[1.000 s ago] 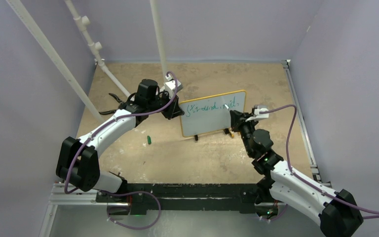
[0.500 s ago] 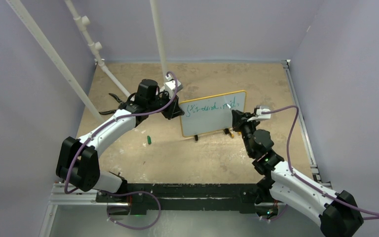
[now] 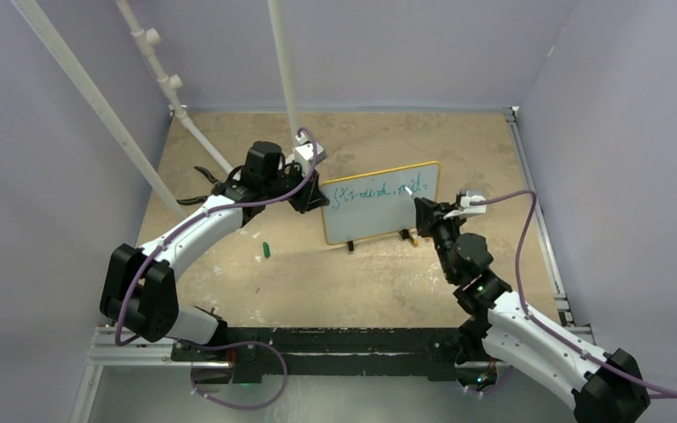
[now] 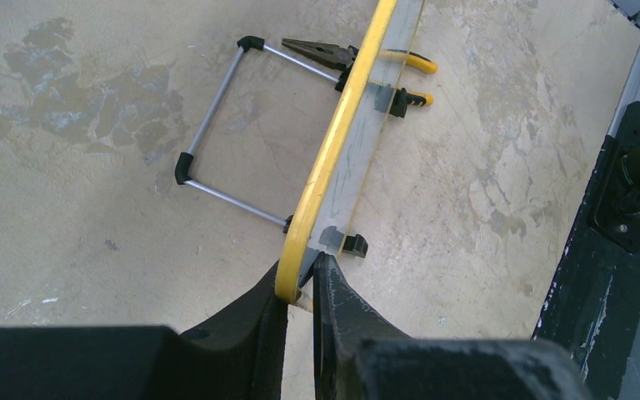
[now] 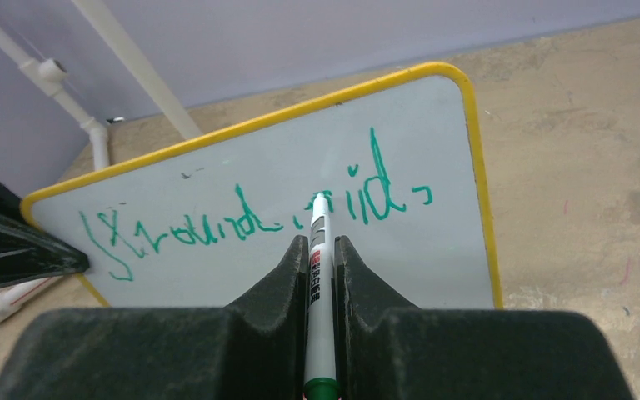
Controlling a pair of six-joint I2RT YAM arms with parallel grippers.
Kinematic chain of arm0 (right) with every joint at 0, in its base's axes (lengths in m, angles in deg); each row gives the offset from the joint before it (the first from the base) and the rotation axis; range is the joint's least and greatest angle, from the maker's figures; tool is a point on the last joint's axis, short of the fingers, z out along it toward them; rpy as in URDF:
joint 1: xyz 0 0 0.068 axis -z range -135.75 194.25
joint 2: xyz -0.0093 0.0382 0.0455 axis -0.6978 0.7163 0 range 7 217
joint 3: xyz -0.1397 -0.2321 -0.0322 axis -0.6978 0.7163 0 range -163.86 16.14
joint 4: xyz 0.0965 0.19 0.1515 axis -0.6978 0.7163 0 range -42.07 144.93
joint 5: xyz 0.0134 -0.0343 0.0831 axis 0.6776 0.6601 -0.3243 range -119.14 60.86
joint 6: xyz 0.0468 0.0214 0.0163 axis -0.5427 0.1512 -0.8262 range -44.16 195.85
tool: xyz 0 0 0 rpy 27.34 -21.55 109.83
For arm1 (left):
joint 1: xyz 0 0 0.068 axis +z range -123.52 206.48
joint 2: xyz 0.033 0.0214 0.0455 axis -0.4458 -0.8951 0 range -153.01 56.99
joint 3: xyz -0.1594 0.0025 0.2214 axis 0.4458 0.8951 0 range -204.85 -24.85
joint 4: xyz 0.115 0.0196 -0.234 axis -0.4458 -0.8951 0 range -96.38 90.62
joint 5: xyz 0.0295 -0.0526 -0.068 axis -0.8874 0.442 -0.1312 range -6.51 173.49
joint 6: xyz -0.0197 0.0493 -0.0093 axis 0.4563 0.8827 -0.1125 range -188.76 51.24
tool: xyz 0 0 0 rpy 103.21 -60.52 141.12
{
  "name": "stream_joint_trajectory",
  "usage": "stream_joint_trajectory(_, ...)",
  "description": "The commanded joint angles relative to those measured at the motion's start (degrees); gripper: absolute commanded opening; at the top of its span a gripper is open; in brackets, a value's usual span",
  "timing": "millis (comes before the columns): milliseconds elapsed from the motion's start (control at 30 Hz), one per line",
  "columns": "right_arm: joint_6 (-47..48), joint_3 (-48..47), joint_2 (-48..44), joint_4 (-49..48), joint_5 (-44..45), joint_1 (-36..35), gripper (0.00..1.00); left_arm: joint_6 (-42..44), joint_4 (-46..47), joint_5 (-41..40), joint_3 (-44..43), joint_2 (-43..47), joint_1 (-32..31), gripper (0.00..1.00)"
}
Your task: Write a sentence on the whiteboard
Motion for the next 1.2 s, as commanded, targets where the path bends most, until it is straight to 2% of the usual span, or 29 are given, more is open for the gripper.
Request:
stream_joint_trajectory(0, 0.93, -0.63, -5.32, 1.87, -5.12, 0.08, 0.00, 2.20, -0.85, -5.41, -1.46, 0.05, 0.95, 0.00)
stream_joint_trajectory(167, 3.22, -5.01, -10.14, 7.92, -8.88, 0.08, 0.00, 1.89, -1.77, -5.75, -1.38, -0.22, 0.95, 0.00)
stream_joint_trajectory(367, 5.47, -9.96, -9.29, 13.55, -15.60, 0.08, 0.00, 0.17, -1.28, -5.10, -0.94, 0.37, 0.95, 0.00)
stream_joint_trajectory(700, -1.21, -8.11, -9.35, 18.78, -19.64, 0.02, 0.00, -3.39, -0.75, -6.11, 0.26, 2.09, 0.62, 0.00)
stream_joint_trajectory(867, -2.90, -5.12, -10.09, 17.31, -23.48, 0.04, 0.00, -4.46, -1.01, -6.74, 0.61, 2.15, -0.07, 0.00)
stream_joint_trajectory(1000, -5.09, -1.48, -9.44, 12.23, -27.03, -0.37, 0.00, -4.62, -1.36, -7.18, 0.47, 2.32, -0.54, 0.00)
stream_joint_trajectory(1167, -7.30, 2.85, -8.23, 6.28, -25.32, -3.49, 0.00, -4.72, -1.45, -8.14, 0.47, 2.59, -0.54, 0.00)
